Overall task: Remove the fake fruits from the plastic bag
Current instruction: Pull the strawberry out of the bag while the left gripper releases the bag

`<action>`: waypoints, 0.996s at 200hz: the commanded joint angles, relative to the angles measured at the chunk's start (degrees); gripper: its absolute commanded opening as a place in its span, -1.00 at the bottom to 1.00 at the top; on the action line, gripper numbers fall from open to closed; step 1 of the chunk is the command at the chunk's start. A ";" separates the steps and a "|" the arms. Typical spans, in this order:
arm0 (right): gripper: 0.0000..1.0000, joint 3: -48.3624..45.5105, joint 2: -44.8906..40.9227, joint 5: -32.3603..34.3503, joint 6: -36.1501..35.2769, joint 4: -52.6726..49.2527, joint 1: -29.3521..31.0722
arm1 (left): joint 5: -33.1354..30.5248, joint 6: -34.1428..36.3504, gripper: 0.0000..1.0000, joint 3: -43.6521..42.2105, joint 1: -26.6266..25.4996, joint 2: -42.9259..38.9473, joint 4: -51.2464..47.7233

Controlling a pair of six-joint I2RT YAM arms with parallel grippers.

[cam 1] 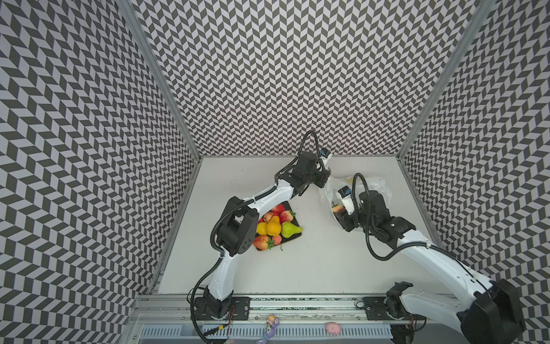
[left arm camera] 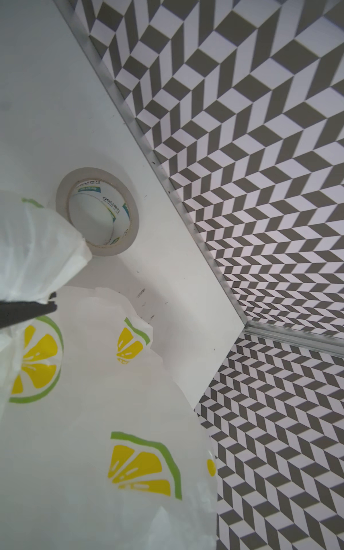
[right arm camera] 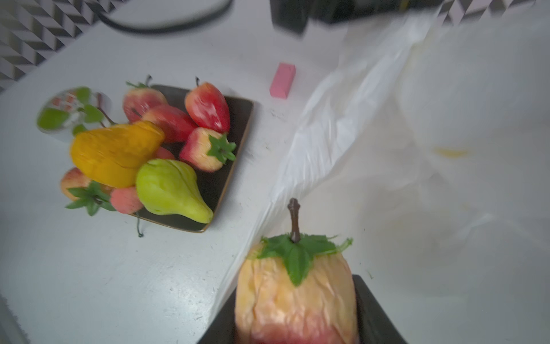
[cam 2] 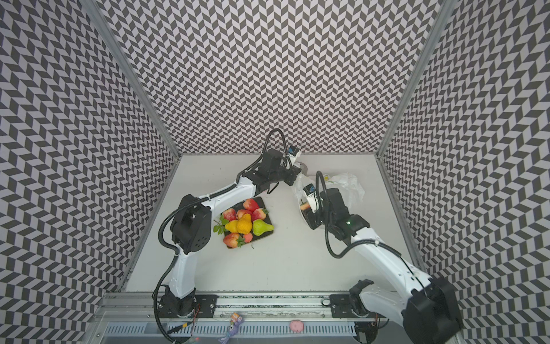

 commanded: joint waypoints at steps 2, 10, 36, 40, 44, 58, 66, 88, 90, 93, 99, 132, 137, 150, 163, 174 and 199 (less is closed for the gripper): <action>-0.33 -2.02 -6.17 -4.64 -2.50 7.29 0.32 | 1.90 -0.61 -1.00 -2.83 0.25 -1.08 1.88; -0.33 -2.36 -7.84 -5.32 -1.96 8.05 0.28 | 2.25 -1.02 -1.00 -4.26 0.12 -1.54 2.67; -0.33 -2.16 -11.32 -5.01 2.14 10.47 0.33 | 3.12 -2.50 -1.00 -9.14 -0.35 -3.18 4.99; -0.33 -2.02 -11.62 -4.70 2.98 10.99 0.26 | 3.30 -2.70 -1.00 -9.86 -0.43 -3.51 5.36; -0.33 -1.86 -12.07 -4.34 3.82 11.52 0.29 | 3.55 -2.96 -1.00 -10.43 -0.54 -3.84 5.70; -0.33 -1.00 -13.03 -3.15 6.82 13.33 0.31 | 4.07 -3.65 -1.00 -12.99 -1.01 -5.09 7.11; -0.32 -0.31 -13.26 -2.22 8.41 14.20 0.31 | 4.35 -3.97 -1.00 -14.05 -1.20 -5.75 7.71; -0.31 0.42 -13.73 -2.05 15.00 17.82 0.01 | 4.87 -4.76 -1.00 -16.23 -2.09 -7.19 9.33; -0.31 0.34 -13.76 -2.30 15.73 18.34 0.05 | 4.90 -4.78 -1.00 -16.35 -2.18 -7.30 9.42; -0.31 0.17 -13.73 -2.73 16.94 19.13 -0.01 | 5.01 -4.78 -1.00 -16.48 -2.33 -7.47 9.54; -0.31 -0.38 -13.77 -3.34 19.47 20.94 0.05 | 5.13 -4.82 -1.00 -16.83 -2.53 -7.69 9.76; -0.32 -2.34 -13.10 -2.25 29.51 28.59 0.00 | 5.60 -5.66 -0.63 -19.05 -2.70 -9.77 10.95; -0.32 -1.77 -12.91 -1.17 29.70 28.25 0.02 | 5.53 -5.66 -0.45 -19.60 -2.74 -10.41 11.18; -0.32 0.89 -11.80 1.46 28.37 25.76 -0.01 | 5.01 -5.59 -0.02 -21.06 -2.65 -12.43 11.74; -0.32 4.38 -10.20 4.08 26.27 21.94 -0.01 | 3.97 -5.17 0.24 -22.58 -2.41 -15.05 11.98; -0.32 6.89 -8.79 5.50 23.86 19.13 0.02 | 2.97 -4.36 0.41 -23.97 -2.22 -17.74 11.86; -0.32 11.05 -5.58 7.40 19.39 15.14 -0.02 | 0.61 -4.16 0.70 -29.19 -0.63 -25.19 11.93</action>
